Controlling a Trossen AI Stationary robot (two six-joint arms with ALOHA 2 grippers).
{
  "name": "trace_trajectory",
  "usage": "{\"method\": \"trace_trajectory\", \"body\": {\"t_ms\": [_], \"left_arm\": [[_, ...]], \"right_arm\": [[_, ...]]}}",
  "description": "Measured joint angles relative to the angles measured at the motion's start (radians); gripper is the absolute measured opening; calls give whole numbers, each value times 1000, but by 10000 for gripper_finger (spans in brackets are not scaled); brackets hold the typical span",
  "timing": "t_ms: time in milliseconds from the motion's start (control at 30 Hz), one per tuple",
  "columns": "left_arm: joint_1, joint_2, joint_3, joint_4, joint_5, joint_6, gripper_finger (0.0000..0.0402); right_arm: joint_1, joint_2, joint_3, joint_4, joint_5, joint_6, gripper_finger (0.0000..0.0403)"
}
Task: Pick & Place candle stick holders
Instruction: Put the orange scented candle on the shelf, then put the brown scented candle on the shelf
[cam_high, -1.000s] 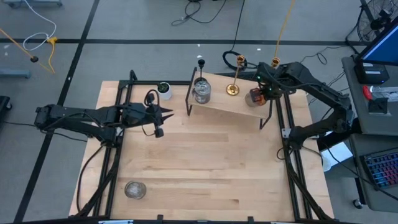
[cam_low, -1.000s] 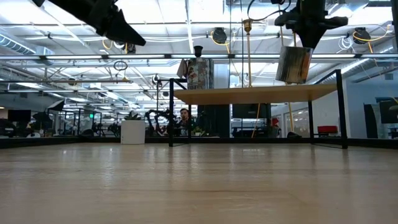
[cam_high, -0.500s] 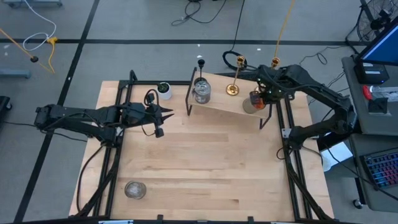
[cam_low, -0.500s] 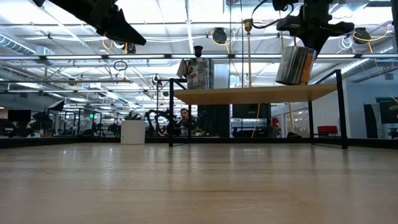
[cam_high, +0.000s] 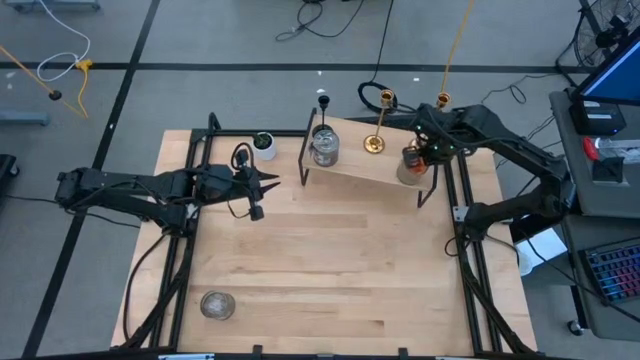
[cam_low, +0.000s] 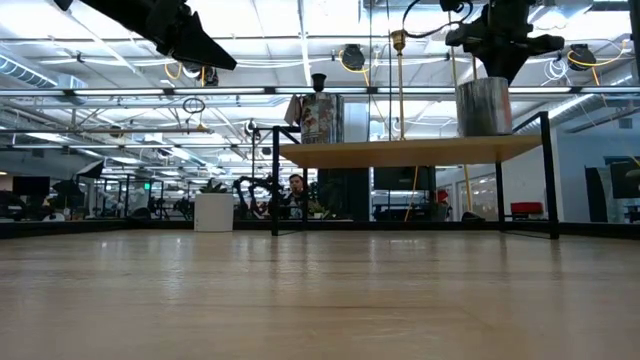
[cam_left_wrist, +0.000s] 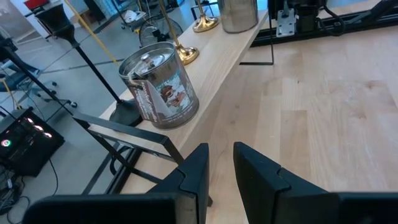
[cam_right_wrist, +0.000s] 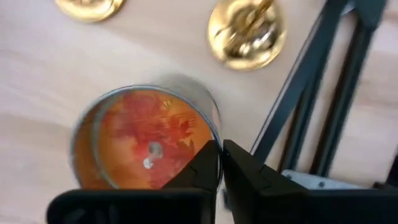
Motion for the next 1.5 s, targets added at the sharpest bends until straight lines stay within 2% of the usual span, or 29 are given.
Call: {"method": "trace_trajectory", "body": {"t_ms": [100,400,833,1000,1267,1500], "left_arm": [[0,0,0,0,0,-5,81],[0,0,0,1,0,-5,81],[-9,-3,0,-19,0,24,81],[-37,-35,0,-82,0,39,81],[-109,-115,0,-157,0,-57,81],[-178,-181,7,-307,0,-213,81]], "right_arm": [[-4,-4,0,15,72,14,28],[-12,-3,0,26,66,-34,49],[-12,-3,0,63,70,-120,143],[-9,-16,0,64,70,-144,142],[10,-106,2,91,53,-140,119],[139,-207,-29,258,-56,-122,110]]}}
